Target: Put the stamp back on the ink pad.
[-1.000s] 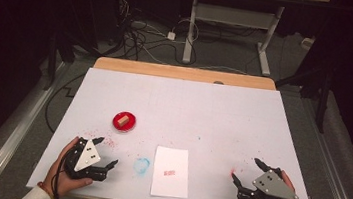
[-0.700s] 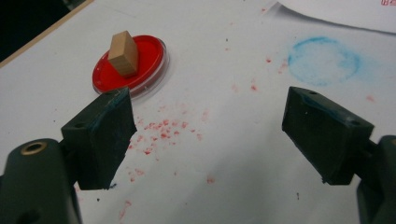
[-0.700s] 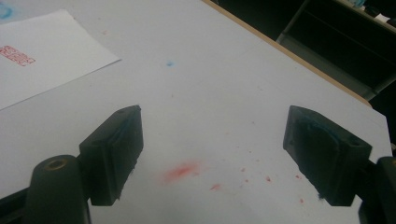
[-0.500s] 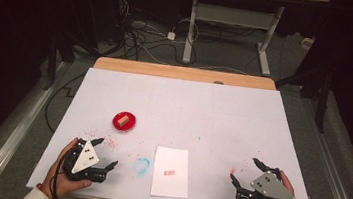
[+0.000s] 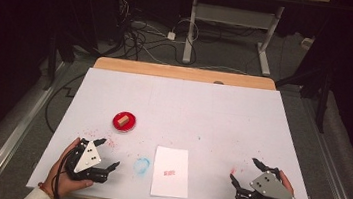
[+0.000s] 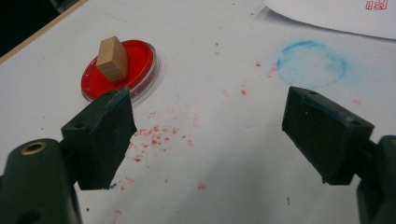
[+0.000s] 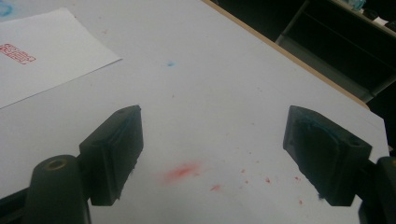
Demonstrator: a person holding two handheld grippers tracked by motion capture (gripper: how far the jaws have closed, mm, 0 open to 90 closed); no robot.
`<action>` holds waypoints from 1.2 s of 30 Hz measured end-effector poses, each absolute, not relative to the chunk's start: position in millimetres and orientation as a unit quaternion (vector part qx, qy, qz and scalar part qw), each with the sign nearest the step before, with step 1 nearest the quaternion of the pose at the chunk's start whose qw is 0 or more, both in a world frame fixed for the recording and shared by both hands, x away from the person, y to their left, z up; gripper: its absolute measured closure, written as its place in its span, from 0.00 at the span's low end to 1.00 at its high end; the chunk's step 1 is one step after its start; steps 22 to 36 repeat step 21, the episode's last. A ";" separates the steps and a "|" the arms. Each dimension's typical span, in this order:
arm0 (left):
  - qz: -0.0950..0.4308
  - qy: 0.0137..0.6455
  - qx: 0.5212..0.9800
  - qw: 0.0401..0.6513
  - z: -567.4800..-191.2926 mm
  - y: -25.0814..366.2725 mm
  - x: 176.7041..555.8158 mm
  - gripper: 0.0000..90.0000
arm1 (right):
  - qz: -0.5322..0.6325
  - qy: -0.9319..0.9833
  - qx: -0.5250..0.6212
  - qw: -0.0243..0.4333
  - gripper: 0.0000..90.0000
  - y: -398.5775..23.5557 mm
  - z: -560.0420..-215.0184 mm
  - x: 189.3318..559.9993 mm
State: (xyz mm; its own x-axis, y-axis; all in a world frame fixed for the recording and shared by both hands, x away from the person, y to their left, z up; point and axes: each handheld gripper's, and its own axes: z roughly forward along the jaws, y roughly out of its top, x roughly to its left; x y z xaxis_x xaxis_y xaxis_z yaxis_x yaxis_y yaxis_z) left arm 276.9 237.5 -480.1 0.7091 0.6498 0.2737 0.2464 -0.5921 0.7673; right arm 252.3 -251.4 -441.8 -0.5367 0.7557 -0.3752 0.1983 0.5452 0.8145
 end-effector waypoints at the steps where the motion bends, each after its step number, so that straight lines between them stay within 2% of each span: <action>1: 0.274 0.264 0.849 0.367 -479.9 237.7 277.2 0.19 | 0.371 0.794 0.300 0.377 0.23 -251.5 -441.7 252.4; 36: 0.255 0.282 0.849 0.366 -482.1 238.6 286.9 0.19 | 0.367 0.795 0.305 0.374 0.23 -254.0 -443.5 256.0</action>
